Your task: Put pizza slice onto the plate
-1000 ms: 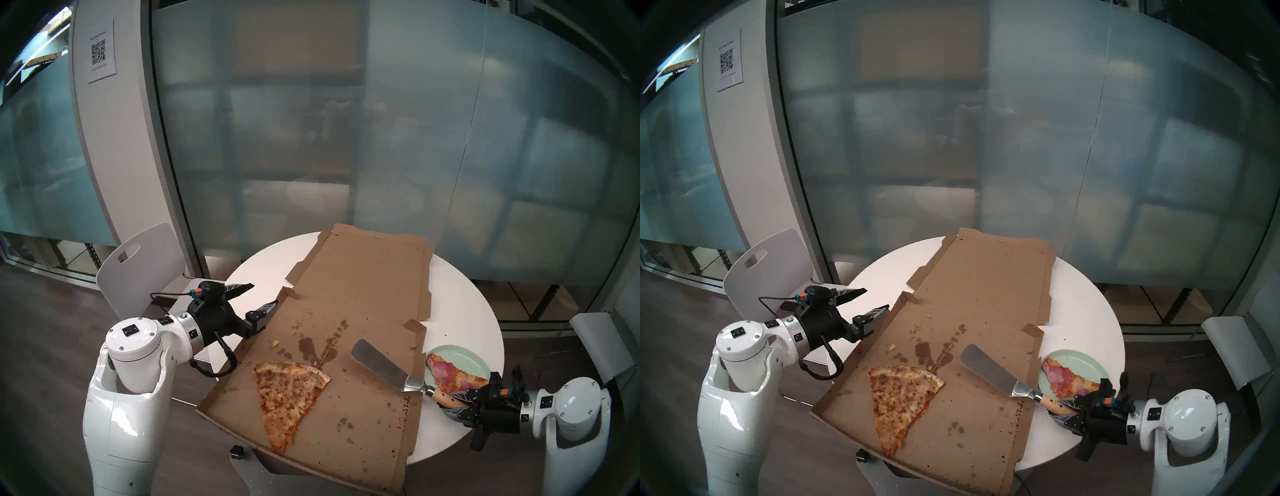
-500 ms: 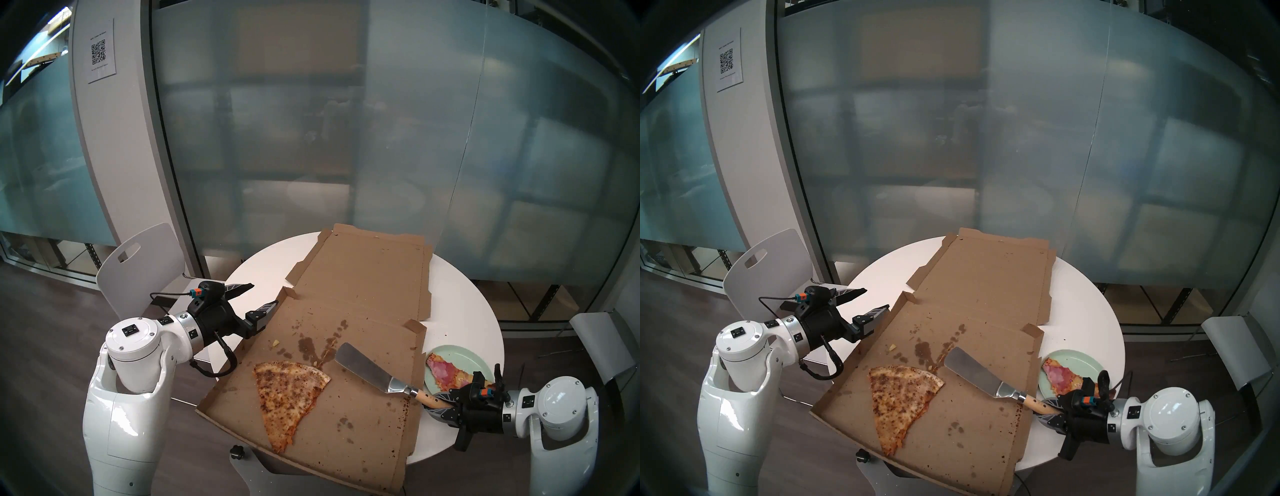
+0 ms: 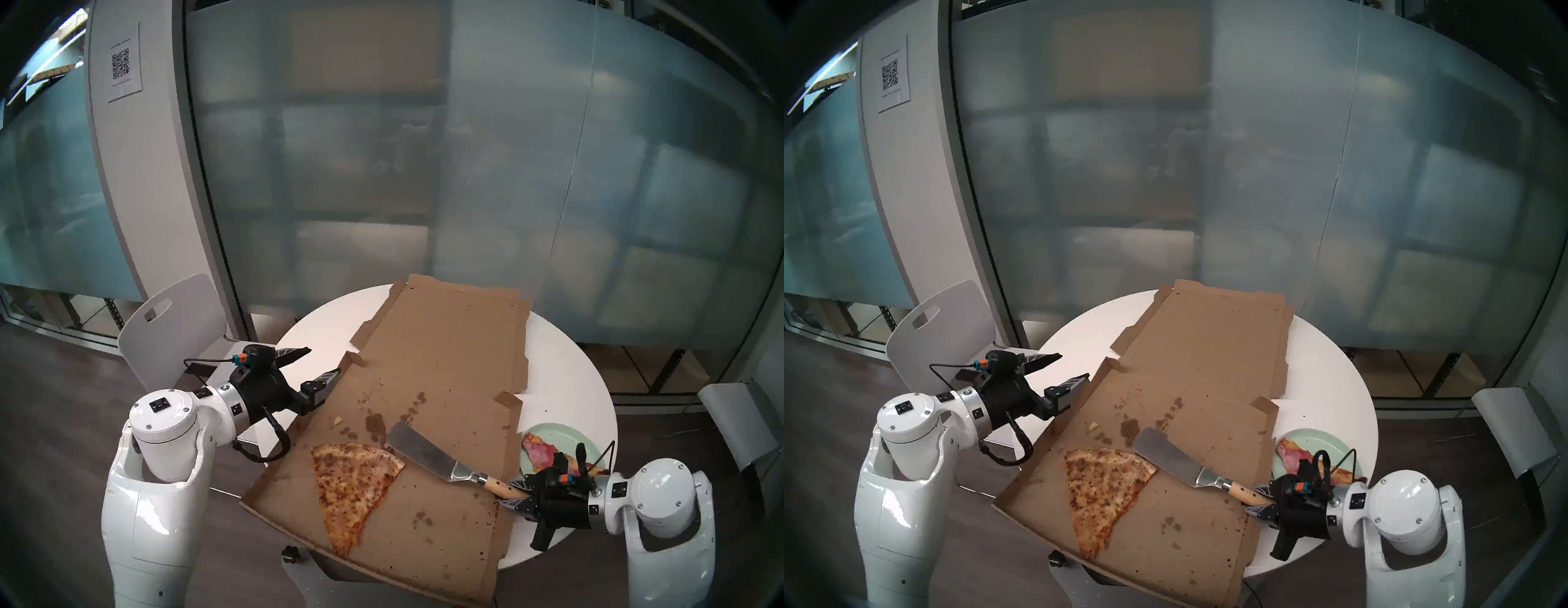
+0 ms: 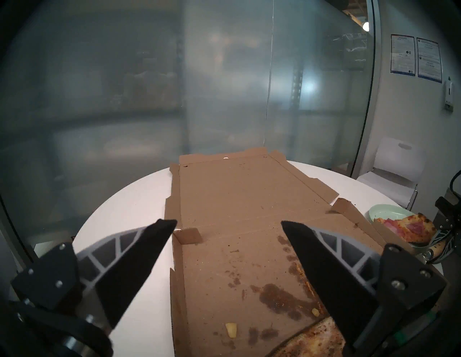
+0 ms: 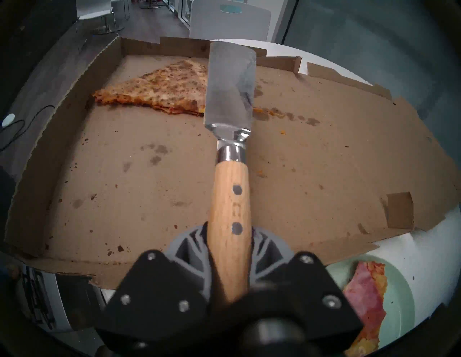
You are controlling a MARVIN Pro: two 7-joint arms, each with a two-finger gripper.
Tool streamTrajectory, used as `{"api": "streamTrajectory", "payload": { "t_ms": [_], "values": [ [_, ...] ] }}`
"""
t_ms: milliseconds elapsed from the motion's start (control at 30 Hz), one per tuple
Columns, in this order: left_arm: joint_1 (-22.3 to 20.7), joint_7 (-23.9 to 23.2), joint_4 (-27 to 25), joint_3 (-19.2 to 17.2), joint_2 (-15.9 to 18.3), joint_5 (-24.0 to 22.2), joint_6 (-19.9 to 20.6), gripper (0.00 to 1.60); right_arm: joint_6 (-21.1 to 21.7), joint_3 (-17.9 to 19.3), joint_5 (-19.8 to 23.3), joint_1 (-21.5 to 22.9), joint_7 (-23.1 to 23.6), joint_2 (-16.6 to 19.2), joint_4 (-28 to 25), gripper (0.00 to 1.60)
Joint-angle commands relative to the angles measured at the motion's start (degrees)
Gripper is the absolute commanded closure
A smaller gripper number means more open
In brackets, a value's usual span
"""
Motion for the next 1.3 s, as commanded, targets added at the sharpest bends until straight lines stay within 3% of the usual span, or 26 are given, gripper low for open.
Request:
{"api": "streamTrajectory", "payload": {
  "t_ms": [0, 600, 1267],
  "values": [
    [-0.18, -0.14, -1.15, 0.07, 0.14, 0.02, -0.2, 0.0, 0.52, -3.89, -1.44, 2.71, -0.45, -0.19, -0.5, 1.6],
    [-0.17, -0.16, -1.18, 0.06, 0.12, 0.06, -0.19, 0.0, 2.82, -9.37, -7.89, 4.7, 0.05, 1.19, 1.62, 1.6],
    [-0.17, -0.17, -1.17, 0.05, 0.11, 0.07, -0.19, 0.0, 4.36, -10.12, -11.15, 6.5, 2.32, 2.52, 2.21, 1.59]
  ]
}}
